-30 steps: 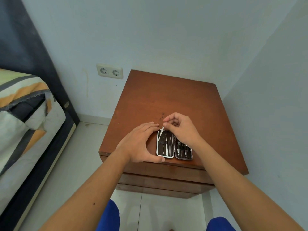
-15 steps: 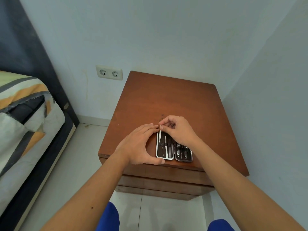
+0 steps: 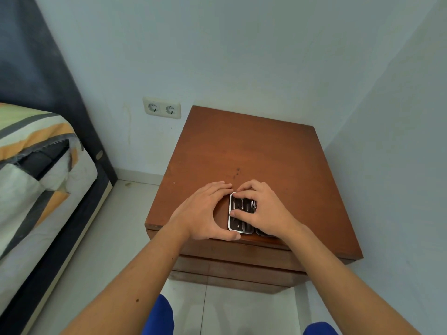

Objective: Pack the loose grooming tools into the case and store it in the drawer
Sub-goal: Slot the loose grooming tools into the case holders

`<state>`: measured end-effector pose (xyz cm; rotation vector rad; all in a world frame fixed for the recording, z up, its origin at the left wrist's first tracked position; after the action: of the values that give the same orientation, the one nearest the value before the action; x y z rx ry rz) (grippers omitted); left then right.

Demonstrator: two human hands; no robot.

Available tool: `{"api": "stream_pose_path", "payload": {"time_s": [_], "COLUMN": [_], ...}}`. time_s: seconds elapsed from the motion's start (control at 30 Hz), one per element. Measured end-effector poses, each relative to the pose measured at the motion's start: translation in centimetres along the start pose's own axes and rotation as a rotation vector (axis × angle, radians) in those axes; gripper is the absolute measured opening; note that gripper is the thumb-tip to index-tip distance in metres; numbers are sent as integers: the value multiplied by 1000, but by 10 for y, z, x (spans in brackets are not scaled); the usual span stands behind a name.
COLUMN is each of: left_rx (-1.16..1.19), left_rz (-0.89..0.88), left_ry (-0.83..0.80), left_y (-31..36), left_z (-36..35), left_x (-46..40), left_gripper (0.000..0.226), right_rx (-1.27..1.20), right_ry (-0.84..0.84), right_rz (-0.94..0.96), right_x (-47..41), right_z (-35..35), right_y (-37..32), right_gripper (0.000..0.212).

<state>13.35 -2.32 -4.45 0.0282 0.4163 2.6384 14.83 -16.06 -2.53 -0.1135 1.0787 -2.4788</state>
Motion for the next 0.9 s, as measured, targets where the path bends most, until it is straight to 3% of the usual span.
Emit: {"api": "stream_pose_path", "payload": {"time_s": [0.57, 0.9], "left_rx": [23, 24], "left_rz": [0, 3], "left_ry": [30, 22], "left_y": [-1, -1], "left_z": [1, 1], "left_x": [1, 0], "left_gripper": [123, 125], "right_rx": [-9, -57], "right_ry": [-41, 181], "right_rz": [40, -84], "right_x": [17, 40], "right_z": [-4, 57], "right_y": [-6, 22], "right_gripper": [48, 39]}}
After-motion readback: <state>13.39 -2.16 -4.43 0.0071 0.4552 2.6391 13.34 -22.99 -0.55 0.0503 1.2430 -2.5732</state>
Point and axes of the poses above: each hand's wrist, its own x-axis away from the middle knuckle, its own z-axis out of the back of the hand, y = z × x, the point moved 10 cm from there along -x, towards the middle knuckle, and after that the axes turned 14 degrees about -x, right-handed, at the moved point
